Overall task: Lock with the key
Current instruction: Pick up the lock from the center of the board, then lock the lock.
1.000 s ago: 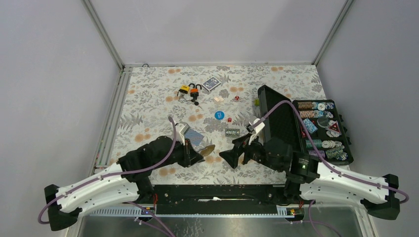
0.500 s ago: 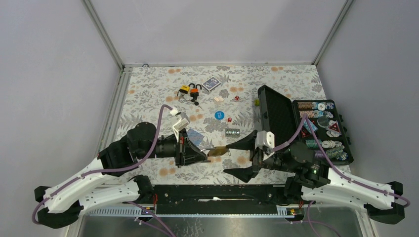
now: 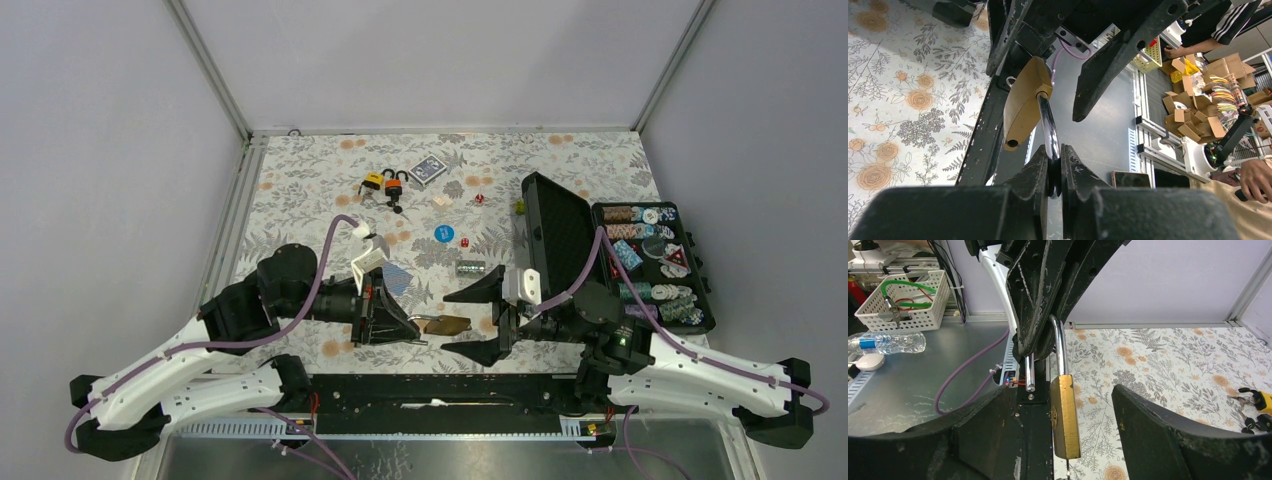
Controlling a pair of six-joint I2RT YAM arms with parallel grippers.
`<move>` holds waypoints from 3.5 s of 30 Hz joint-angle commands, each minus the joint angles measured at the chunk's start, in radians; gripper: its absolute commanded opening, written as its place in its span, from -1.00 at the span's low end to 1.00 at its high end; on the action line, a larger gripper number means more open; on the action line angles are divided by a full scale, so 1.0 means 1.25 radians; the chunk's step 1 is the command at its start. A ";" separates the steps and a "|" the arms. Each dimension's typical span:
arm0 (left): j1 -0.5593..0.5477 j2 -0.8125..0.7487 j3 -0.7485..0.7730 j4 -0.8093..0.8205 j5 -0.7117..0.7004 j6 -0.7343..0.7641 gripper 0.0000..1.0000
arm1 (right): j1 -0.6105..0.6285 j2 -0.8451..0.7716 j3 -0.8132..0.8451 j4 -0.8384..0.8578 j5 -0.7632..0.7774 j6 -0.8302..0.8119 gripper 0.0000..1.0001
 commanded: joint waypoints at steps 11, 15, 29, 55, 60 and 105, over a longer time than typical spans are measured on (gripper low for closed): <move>-0.002 -0.026 0.045 0.232 0.057 -0.007 -1.00 | 0.002 -0.017 -0.089 0.204 -0.019 0.108 0.39; -0.003 -0.024 0.043 0.232 0.054 -0.006 -1.00 | 0.003 -0.020 -0.093 0.215 -0.018 0.121 0.30; -0.003 -0.049 0.011 0.293 0.045 -0.035 -1.00 | 0.002 -0.017 -0.131 0.300 -0.016 0.178 0.04; -0.003 -0.051 -0.009 0.311 0.037 -0.040 -1.00 | 0.003 0.035 -0.088 0.346 -0.014 0.207 -0.76; -0.003 -0.067 -0.005 0.297 0.019 -0.032 -0.85 | 0.003 0.040 -0.036 0.230 -0.012 0.228 -0.99; -0.002 -0.071 -0.030 0.257 -0.045 -0.014 -0.15 | 0.003 0.032 0.131 0.065 0.001 0.411 -1.00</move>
